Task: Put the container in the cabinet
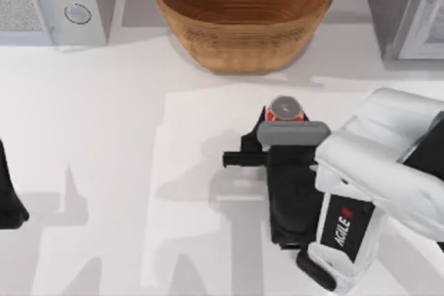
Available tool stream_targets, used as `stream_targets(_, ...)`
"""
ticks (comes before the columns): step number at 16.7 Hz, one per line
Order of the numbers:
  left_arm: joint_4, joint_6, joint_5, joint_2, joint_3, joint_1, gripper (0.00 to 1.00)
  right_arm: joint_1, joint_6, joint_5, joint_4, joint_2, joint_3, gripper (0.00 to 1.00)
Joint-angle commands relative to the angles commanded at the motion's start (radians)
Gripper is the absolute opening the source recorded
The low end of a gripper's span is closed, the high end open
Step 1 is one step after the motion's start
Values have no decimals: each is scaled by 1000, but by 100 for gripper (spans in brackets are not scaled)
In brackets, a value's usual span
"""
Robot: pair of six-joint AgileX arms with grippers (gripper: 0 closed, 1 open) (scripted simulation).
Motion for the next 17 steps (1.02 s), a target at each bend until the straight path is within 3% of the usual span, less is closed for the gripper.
stream_targets(17,0,0,0,0,0,0,100,-1,4,-5,-258,-274,-18,0)
